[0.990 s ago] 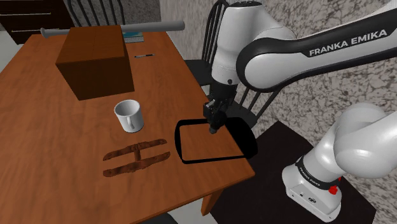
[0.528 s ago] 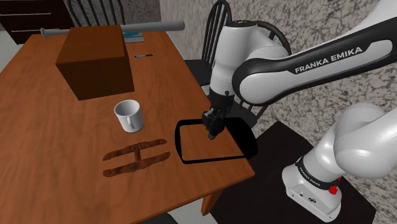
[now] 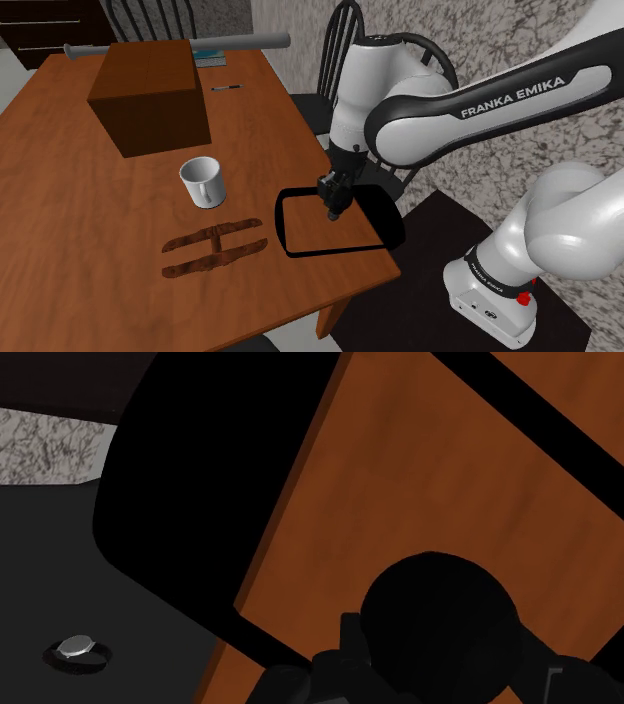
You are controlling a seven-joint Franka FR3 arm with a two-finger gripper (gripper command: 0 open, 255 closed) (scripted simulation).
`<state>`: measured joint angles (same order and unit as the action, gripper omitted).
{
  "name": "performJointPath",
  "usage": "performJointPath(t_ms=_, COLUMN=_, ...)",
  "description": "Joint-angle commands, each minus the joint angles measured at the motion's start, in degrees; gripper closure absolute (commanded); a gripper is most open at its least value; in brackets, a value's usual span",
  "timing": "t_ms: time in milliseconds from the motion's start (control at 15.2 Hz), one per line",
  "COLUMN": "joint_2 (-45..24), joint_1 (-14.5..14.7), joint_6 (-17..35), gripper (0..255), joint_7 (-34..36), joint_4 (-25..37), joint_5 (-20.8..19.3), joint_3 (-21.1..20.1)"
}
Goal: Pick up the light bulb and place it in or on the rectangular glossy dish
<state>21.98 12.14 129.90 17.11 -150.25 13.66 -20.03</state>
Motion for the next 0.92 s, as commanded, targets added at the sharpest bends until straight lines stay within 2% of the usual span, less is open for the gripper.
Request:
performJointPath(t_ms=0, joint_2=-0.1, joint_1=0.0, joint_6=0.0, gripper=0, joint_7=0.0, joint_4=-0.1, joint_5=0.0, joint_3=0.0)
performJointPath(t_ms=330, joint_2=-0.1, joint_1=0.0, joint_6=-0.1, gripper=0, joint_7=0.0, joint_4=-0.1, joint_5=0.0, joint_3=0.0)
performJointPath(t_ms=594, joint_2=4.3, joint_1=-0.1, joint_6=-8.7, gripper=0, joint_7=-0.2, joint_4=4.1, joint_5=-0.5, joint_3=1.5)
performJointPath(t_ms=858, joint_2=4.3, joint_1=-0.1, joint_6=-8.7, gripper=0, joint_7=-0.2, joint_4=4.1, joint_5=-0.5, joint_3=1.5)
